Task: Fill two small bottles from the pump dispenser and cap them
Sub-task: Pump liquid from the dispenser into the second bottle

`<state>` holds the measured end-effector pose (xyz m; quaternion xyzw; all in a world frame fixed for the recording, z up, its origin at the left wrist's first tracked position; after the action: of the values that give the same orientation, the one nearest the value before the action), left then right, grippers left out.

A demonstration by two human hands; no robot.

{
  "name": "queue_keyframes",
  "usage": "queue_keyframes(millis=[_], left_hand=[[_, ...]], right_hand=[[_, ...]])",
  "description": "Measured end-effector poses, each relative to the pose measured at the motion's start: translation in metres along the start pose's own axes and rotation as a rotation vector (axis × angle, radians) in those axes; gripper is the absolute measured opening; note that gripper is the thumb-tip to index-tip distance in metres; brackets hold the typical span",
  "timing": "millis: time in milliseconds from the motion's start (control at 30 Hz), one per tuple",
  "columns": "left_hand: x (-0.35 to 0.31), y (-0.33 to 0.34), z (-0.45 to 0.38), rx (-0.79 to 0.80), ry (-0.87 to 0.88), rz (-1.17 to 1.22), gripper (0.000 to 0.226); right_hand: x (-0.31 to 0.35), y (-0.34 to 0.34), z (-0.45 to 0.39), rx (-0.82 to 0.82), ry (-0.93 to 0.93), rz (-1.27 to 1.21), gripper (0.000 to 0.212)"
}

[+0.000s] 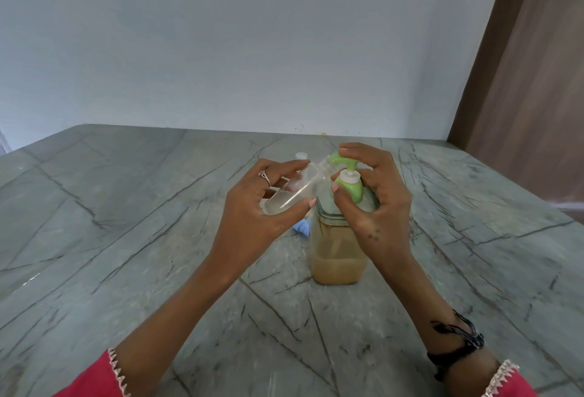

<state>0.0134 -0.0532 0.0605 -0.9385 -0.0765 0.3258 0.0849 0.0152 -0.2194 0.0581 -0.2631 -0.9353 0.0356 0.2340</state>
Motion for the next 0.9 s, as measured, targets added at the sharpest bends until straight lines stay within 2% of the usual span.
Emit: queue_keyframes(millis=[333,633,900], left_hand=[[0.0023,0.0004,0.0008,0.008,-0.009,-0.03,0.041],[0.0037,0.002,0.0003,-0.006,-0.009,0.001,0.041],[0.0039,0.0021,0.0004,-0.012,-0.019,0.017,0.039]], right_hand=[[0.0043,-0.0029,-0.0026,-0.07,-0.026,0.078,0.026],[0.0027,-0.0006,0.0007,0.001,-0.024,0.064,0.029],[0.0029,0.0002,0.0023,0.0,-0.017,0.05,0.03]])
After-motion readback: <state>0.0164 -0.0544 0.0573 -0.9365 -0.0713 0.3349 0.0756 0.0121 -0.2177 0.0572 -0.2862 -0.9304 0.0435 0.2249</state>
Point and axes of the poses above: each hand's wrist, its own z-axis away from the middle knuckle, its own y-axis out of the palm, x = y × z, the point moved 5 cm from there along -z, towards the middle knuckle, and after that the axes turned 7 degrees about z, right-handed, at the moved point
